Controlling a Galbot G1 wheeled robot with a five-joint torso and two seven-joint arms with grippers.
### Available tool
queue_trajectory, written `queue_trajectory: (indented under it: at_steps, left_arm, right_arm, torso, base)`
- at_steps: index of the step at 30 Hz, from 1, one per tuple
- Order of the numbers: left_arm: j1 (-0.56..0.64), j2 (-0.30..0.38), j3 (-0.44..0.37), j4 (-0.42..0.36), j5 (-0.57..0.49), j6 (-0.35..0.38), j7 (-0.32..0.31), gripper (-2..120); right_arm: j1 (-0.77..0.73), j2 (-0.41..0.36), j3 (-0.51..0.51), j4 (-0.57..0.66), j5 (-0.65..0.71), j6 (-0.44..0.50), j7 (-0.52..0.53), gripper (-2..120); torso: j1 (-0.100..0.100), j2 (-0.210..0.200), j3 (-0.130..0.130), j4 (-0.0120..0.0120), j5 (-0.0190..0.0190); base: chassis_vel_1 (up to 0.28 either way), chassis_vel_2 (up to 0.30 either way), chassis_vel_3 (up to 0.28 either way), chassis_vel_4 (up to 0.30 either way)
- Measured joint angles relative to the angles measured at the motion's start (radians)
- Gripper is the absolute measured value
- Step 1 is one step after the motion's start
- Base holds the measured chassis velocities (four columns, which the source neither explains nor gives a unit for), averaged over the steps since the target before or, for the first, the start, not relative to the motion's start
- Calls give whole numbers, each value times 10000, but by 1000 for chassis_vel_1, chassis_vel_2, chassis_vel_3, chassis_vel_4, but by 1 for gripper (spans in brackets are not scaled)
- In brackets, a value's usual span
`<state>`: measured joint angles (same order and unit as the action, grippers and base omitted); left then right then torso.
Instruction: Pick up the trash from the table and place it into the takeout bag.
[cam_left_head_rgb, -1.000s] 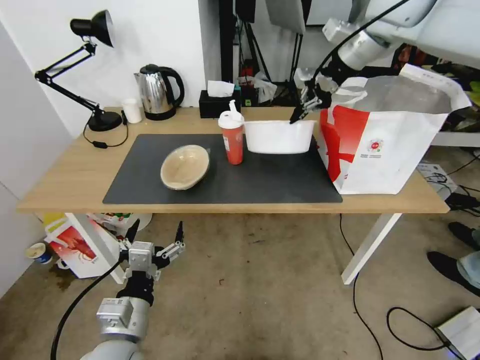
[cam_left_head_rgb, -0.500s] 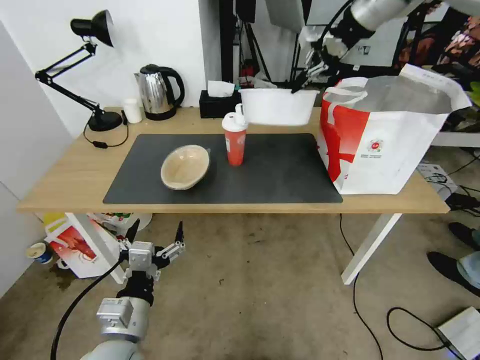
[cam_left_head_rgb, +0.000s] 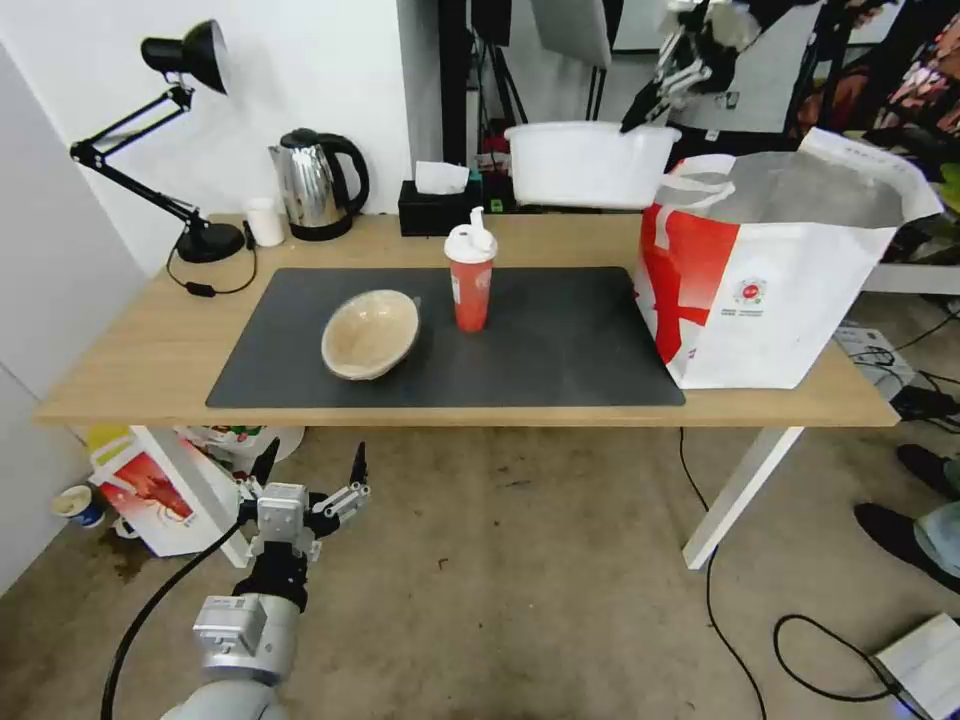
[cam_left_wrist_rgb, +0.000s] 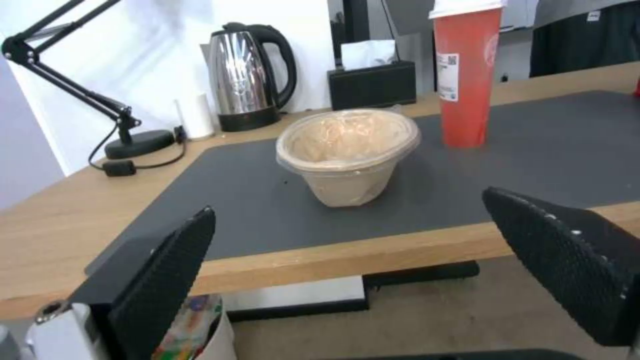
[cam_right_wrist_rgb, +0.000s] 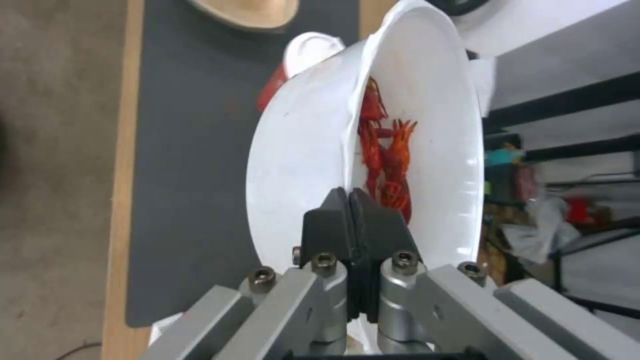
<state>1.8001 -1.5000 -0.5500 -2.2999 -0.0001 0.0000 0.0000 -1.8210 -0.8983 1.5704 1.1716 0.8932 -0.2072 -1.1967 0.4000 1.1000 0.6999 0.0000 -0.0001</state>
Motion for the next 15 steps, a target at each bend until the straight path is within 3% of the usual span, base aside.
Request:
queue_trajectory:
  at_steps: [15]
  left_arm:
    - [0,0,0,0,0,0,0,100]
  right_arm:
    - [671,394,34,-453,103,53,2,0]
  torso:
    - [-1,1,0,0,0]
  base:
    - [0,0,0,0]
